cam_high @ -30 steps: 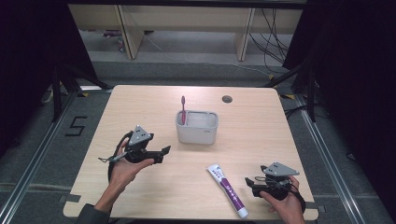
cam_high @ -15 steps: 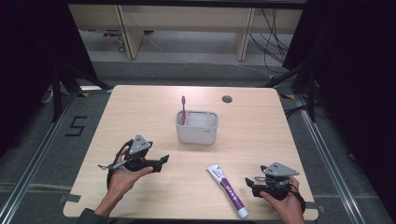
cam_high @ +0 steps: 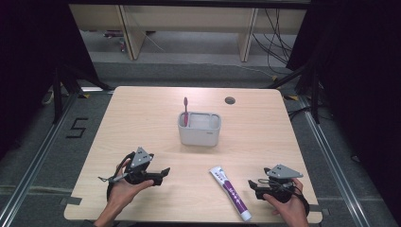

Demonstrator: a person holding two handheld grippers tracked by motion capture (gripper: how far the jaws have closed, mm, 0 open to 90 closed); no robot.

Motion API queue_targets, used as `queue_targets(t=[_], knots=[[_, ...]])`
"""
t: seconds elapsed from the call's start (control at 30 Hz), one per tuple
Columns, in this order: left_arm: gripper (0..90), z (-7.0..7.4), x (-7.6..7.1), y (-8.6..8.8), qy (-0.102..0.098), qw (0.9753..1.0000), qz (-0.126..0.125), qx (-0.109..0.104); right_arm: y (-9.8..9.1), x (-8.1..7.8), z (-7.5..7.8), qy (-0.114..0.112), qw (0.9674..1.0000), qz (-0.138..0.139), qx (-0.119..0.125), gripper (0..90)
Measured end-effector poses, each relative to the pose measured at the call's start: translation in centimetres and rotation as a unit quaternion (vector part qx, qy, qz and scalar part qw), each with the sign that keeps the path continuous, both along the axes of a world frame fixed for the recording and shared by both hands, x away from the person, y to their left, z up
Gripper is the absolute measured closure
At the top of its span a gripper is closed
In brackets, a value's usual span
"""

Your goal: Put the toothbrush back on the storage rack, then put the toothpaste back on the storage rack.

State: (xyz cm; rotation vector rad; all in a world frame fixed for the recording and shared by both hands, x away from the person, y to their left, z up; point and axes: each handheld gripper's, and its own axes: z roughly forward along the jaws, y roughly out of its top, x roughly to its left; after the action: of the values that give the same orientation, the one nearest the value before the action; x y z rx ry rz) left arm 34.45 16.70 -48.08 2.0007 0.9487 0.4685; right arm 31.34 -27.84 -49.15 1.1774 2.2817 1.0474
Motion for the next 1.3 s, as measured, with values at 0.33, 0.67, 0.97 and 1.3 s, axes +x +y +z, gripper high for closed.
queue_targets(t=[0.33, 0.67, 0.97, 1.3], knots=[[18.1, -0.7, -1.7, 0.9, -0.004, 1.0000, -0.004, 0.006, -0.2, 0.1, 0.0, -0.006, 1.0000, 0.007, -0.003, 23.4], [18.1, -1.0, -3.1, 1.8, 0.002, 0.9998, 0.004, 0.020, -0.1, 0.1, -0.1, -0.014, 0.9999, 0.004, -0.009, 23.3], [17.7, -2.0, -5.2, 2.8, 0.006, 0.9996, 0.005, 0.028, 0.0, 0.0, -0.1, -0.017, 0.9997, 0.000, -0.014, 23.4], [17.8, -2.3, -6.4, 3.4, 0.014, 0.9988, 0.002, 0.046, 0.2, -0.3, 0.2, 0.007, 0.9998, -0.005, 0.017, 29.9]])
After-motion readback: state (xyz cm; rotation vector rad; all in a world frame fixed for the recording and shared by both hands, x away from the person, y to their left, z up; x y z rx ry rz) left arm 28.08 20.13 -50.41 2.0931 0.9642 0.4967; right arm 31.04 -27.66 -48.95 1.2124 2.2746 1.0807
